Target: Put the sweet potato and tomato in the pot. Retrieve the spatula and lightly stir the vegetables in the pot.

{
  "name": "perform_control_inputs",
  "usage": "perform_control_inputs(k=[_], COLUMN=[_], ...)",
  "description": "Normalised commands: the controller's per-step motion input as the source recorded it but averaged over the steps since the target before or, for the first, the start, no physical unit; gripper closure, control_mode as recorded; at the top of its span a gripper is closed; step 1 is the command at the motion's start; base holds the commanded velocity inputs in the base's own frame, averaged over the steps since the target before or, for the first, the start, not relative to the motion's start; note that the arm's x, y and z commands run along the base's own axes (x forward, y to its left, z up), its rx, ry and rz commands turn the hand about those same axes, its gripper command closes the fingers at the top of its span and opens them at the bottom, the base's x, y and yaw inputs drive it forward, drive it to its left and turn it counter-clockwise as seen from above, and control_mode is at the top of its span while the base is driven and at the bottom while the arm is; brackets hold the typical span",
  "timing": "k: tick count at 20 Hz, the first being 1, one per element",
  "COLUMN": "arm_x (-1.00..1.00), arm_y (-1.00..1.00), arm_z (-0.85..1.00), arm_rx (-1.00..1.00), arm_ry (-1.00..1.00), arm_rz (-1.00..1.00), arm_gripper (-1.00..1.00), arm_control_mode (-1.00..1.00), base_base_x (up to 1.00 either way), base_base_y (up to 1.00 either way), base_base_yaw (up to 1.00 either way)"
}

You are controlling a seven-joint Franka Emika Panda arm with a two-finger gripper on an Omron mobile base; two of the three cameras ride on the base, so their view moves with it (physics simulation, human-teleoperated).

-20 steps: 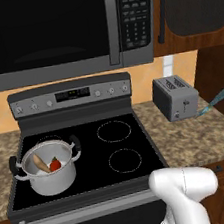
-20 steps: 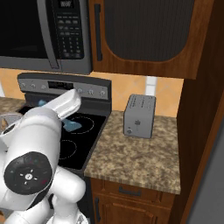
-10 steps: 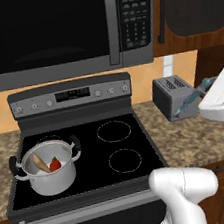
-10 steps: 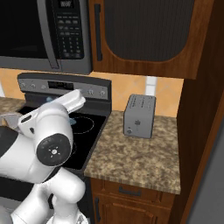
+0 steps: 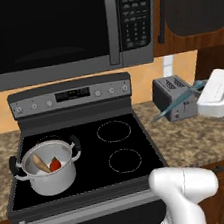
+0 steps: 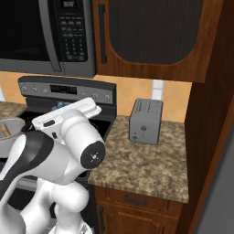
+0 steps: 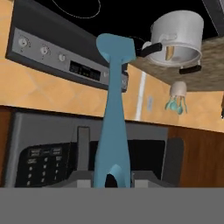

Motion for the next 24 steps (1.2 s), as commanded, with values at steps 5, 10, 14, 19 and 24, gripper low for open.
perform_control_inputs(k=[5,10,14,19,24], arm_x=[0.00,-0.04,-0.10,-0.28,-0.24], arm_y=[0.68,0.79,0.60,0.46,0.31], arm_z=[0.01,0.00,0.16,0.03,0.00], arm_rx=[0.11,0.07,0.04,0.14,0.15], arm_ry=[0.17,0.27,0.25,0.14,0.07], arm_rz=[0.02,0.01,0.00,0.00,0.00], arm_gripper=[1.00,1.00,1.00,1.00,1.00], arm_control_mode=[-1.00,-1.00,-1.00,-1.00,-1.00], base_base_x=[0.00,0.00,0.00,0.00,0.00], base_base_y=[0.00,0.00,0.00,0.00,0.00], base_base_yaw=[0.00,0.00,0.00,0.00,0.00])
